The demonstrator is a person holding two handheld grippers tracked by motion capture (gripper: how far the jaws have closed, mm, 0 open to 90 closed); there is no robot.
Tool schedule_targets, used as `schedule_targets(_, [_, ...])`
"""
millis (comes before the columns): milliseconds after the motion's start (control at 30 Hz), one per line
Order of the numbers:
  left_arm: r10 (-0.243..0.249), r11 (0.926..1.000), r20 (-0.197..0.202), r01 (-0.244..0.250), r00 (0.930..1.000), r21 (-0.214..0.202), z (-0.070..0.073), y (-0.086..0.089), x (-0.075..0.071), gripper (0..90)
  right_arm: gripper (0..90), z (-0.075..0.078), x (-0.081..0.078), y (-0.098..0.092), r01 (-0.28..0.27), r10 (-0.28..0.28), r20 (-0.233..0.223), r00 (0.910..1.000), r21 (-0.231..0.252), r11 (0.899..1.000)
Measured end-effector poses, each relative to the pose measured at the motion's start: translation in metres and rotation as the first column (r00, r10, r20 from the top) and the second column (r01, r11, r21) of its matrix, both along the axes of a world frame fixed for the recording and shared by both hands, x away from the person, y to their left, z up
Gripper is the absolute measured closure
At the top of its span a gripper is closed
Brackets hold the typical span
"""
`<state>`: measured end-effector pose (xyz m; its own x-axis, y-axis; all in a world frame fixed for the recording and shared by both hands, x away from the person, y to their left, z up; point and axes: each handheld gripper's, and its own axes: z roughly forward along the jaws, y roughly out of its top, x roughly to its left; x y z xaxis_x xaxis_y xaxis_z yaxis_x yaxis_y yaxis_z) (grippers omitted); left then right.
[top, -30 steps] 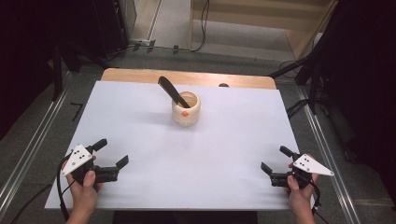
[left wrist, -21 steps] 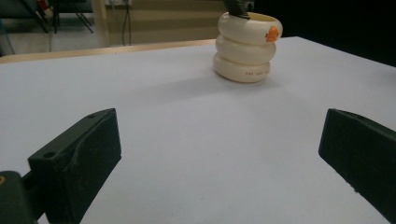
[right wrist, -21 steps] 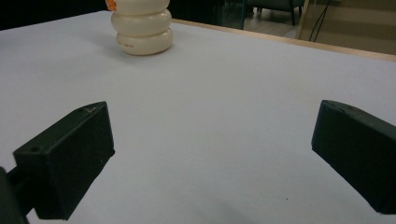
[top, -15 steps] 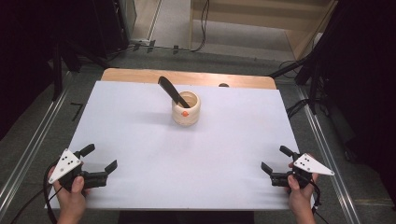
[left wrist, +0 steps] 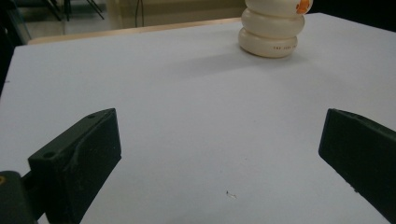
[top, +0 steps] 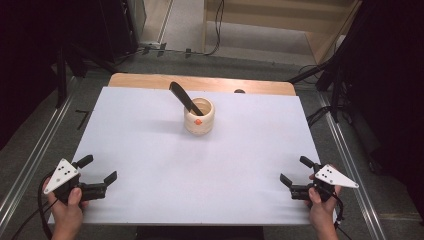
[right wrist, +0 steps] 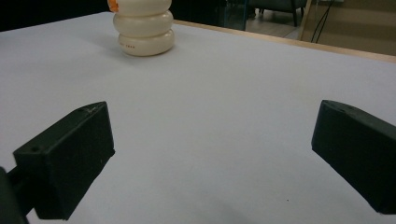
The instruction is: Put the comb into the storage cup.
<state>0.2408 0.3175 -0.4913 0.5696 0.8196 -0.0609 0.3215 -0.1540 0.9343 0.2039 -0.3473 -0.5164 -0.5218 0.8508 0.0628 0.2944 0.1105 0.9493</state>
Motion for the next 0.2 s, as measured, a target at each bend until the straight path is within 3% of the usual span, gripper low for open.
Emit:
schedule_targets(100, [0.003, 1.0, 0.003, -0.003, 1.0, -0.008, -0.0009, 0.0003, -0.0009, 0.0, 0.0, 0.0, 0.0, -0.0001, -0.002, 0.002, 0.001, 1.0, -0.001, 1.0])
schedule_targets(200, [0.003, 0.9999, 0.0, -0.003, 1.0, 0.01, -0.0018, -0.0028, -0.0012, 0.0, 0.0, 0.0001, -0.0005, -0.0021, -0.006, 0.006, 0.006, 1.0, 0.015, 1.0])
